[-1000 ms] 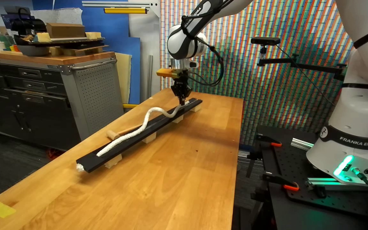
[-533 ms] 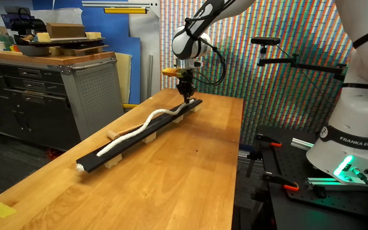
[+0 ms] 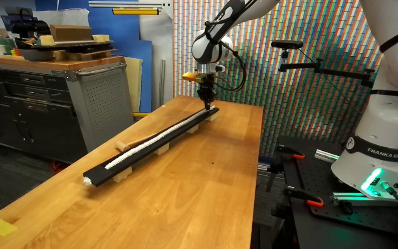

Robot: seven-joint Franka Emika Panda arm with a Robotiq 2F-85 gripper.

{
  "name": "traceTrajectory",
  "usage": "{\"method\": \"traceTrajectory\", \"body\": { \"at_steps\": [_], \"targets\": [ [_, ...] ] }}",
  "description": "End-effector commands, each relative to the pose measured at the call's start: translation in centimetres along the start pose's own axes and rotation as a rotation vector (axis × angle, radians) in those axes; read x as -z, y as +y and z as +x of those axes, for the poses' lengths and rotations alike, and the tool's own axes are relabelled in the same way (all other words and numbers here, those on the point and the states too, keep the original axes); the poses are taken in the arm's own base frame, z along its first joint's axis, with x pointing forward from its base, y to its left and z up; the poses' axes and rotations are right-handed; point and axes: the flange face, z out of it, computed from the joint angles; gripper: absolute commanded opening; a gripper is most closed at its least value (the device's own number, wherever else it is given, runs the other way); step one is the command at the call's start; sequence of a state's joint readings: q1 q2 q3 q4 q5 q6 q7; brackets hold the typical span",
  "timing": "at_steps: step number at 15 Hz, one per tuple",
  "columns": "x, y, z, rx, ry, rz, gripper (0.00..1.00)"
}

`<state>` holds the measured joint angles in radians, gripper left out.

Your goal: Stretch out the white rope on the black object

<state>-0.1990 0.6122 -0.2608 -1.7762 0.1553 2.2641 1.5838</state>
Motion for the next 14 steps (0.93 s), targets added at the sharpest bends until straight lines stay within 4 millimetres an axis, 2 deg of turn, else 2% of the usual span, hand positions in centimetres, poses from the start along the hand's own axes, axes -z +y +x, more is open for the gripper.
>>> {"method": "traceTrajectory", "body": {
  "at_steps": [1, 10, 14],
  "targets": [
    [-0.1, -0.7, 0.8, -0.019, 0.006, 0.017, 0.02],
    [0.0, -0.9, -0.5, 0.058, 0.062, 0.072, 0.02],
    [-0.2, -0.1, -0.8, 0.127, 0.094, 0.064, 0.02]
  ]
}}
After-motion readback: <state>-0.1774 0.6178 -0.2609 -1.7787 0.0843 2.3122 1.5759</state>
